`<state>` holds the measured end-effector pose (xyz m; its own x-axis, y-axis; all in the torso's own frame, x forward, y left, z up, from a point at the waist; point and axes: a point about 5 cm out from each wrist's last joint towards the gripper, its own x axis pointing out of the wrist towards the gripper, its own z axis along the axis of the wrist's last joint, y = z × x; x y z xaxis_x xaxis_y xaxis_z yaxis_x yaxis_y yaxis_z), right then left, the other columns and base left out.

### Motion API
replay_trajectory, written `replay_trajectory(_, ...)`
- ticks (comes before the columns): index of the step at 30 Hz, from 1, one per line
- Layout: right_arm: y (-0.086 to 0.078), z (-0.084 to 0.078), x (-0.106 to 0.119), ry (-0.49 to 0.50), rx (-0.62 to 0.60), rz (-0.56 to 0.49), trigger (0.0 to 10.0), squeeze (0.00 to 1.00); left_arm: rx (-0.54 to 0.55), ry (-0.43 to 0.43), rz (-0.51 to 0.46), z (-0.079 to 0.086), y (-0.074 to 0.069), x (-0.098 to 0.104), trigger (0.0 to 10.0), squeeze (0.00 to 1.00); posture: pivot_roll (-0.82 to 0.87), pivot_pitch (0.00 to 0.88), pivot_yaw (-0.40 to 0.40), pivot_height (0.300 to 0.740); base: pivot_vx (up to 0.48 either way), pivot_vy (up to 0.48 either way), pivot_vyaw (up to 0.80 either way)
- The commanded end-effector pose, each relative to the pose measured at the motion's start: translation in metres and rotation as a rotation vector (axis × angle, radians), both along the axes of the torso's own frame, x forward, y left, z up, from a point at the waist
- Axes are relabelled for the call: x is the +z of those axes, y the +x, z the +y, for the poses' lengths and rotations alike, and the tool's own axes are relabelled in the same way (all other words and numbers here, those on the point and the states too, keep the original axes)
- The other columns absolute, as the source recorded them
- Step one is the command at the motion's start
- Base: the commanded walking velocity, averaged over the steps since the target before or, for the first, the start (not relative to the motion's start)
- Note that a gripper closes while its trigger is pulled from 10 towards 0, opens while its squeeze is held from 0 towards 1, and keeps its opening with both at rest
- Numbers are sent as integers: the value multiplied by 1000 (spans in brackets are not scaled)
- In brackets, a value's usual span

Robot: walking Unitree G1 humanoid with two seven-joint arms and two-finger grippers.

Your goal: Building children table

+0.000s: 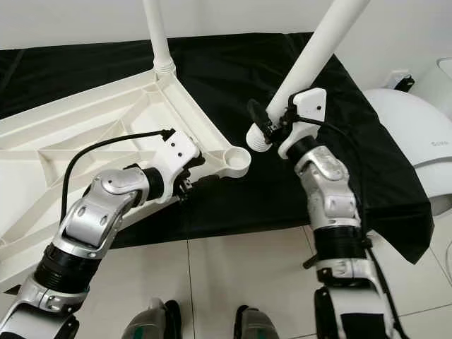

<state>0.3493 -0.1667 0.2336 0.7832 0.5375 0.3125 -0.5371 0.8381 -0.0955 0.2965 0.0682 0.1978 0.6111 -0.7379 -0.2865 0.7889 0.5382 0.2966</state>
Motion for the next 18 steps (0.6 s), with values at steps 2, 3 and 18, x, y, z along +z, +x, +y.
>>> replay_trajectory(2,1,1,0,1,48,13,10000,0,79,17,-14,0,2,-9,10000,0,-86,189,3,740,0,0,0)
replay_trajectory(3,1,1,0,-12,52,10,10000,0,80,18,-10,-2,1,-10,10000,0,-85,190,3,740,0,0,0)
replay_trajectory(18,2,3,7,-39,157,-10,10000,0,195,44,44,-3,15,-23,10000,0,-91,192,15,740,0,0,0)
